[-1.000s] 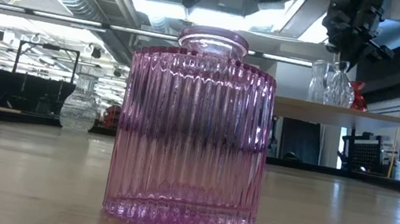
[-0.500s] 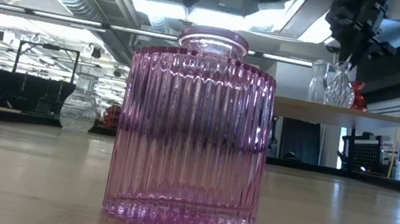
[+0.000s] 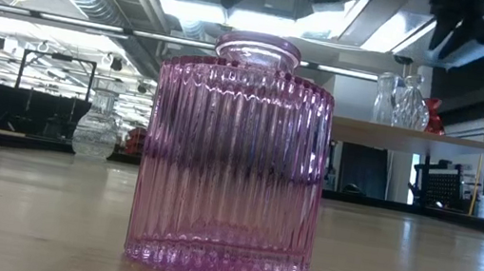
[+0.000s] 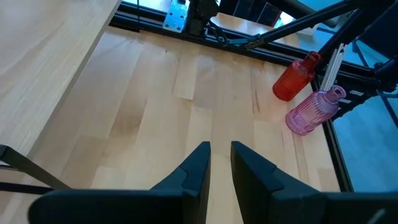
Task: Sort vases onto shelf
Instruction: Put the right transparent vase on the shelf aligned with the other transparent vase
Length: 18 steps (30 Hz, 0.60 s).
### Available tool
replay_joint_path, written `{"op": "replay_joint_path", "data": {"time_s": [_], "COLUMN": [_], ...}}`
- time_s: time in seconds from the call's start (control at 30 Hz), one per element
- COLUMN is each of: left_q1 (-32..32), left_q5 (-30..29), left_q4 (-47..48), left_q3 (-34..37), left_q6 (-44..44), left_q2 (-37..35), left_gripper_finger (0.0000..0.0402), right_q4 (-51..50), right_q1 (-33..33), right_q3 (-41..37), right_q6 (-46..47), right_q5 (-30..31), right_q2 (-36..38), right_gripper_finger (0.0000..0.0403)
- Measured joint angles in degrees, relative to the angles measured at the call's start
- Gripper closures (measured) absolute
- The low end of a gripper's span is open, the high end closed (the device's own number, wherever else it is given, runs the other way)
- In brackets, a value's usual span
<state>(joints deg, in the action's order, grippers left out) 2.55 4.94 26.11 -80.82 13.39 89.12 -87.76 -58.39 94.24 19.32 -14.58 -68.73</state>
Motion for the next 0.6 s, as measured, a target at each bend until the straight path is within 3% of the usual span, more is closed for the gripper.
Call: {"op": "replay_joint_path", "data": {"time_s": [0.17, 0.33, 0.47, 0.6], "left_q1": [0.0, 0.4, 1.5, 2.6], "left_q5": [-2.1, -3.3, -3.4, -2.4], "left_q4": [0.0, -0.3, -1.4, -1.7], "left_q3": [0.0, 0.0, 0.0, 0.0], "left_q6": [-0.3, -2.0, -2.0, -2.0], "left_q2": [0.0, 0.0, 0.0, -0.3], "left_gripper_finger": [0.0344, 0.0344, 0.0344, 0.0344], "right_q4": [3.3, 10.2, 16.0, 15.9], "right_q1": [6.7, 17.3, 27.7, 36.2], "right_q3": [-0.8, -8.9, -18.7, -23.8], "right_q6": [8.6, 18.8, 29.4, 40.4], "right_q5": [5.1, 7.9, 19.1, 31.1], "right_q2": [6.1, 10.1, 12.2, 15.6], "right_gripper_finger": [0.0328, 0.0363, 0.0397, 0.0398]}}
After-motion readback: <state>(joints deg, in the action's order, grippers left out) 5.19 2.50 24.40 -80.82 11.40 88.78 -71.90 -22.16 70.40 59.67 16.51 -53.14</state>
